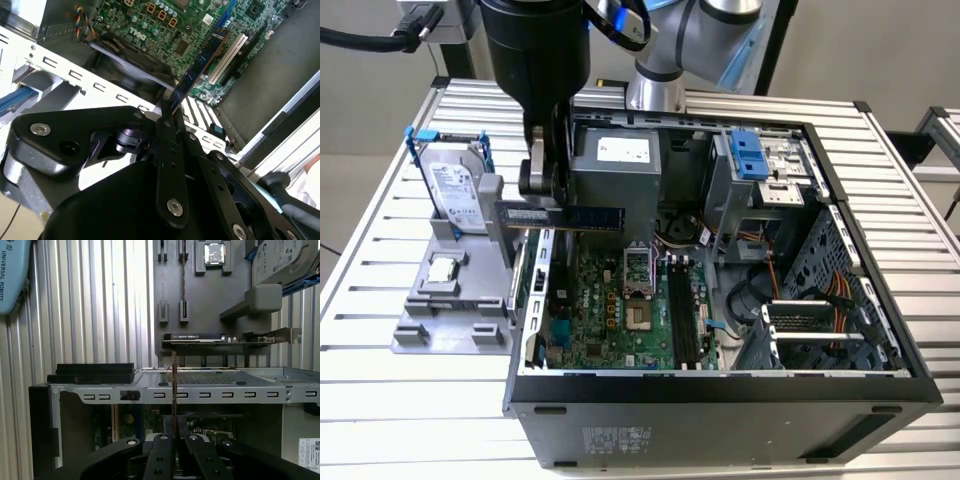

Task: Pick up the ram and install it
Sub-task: 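Pick up the ram and move it above insertion slot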

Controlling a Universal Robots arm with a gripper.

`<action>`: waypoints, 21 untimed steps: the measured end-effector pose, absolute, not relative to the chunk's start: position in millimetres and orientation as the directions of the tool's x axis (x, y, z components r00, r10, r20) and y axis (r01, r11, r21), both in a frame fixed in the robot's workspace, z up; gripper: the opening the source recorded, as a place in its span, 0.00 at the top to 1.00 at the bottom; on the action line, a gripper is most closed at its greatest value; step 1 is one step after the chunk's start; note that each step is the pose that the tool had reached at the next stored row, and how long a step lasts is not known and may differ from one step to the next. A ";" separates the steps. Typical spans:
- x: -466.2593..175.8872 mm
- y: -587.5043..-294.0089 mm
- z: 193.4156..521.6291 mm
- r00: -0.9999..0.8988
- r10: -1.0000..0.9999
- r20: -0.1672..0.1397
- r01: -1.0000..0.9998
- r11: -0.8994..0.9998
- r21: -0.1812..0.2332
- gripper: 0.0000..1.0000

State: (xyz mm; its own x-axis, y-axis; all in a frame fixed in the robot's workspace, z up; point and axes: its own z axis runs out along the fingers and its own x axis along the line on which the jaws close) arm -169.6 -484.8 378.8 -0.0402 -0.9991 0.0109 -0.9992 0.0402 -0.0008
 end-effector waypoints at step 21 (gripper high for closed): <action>-158.5 -484.8 378.8 -0.040 -0.999 0.011 -0.999 0.040 -0.001 1.00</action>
